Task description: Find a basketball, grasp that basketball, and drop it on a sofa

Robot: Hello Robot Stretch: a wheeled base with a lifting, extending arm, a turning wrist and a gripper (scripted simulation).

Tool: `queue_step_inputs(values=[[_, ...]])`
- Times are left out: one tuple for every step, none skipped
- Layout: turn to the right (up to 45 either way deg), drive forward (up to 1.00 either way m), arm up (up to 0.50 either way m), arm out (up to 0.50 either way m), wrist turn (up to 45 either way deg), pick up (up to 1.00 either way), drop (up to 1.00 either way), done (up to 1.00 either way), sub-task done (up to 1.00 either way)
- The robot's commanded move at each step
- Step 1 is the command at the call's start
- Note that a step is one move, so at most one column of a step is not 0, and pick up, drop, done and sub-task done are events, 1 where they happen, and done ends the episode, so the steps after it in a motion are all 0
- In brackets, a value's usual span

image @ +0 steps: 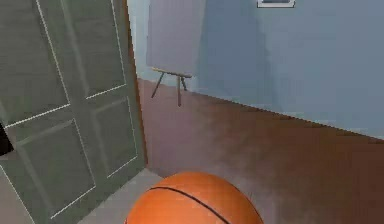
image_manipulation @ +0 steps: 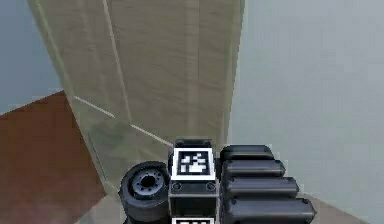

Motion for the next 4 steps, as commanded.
queue_step_inputs(values=[[0.0,1.0,0.0,0.0,0.0,0.0,0.0,0.0,0.0],[-3.0,0.0,0.0,0.0,0.0,0.0,0.0,0.0,0.0],[0.0,0.5,0.0,0.0,0.0,0.0,0.0,0.0,0.0],[9.0,0.0,0.0,0.0,0.0,0.0,0.0,0.0,0.0]])
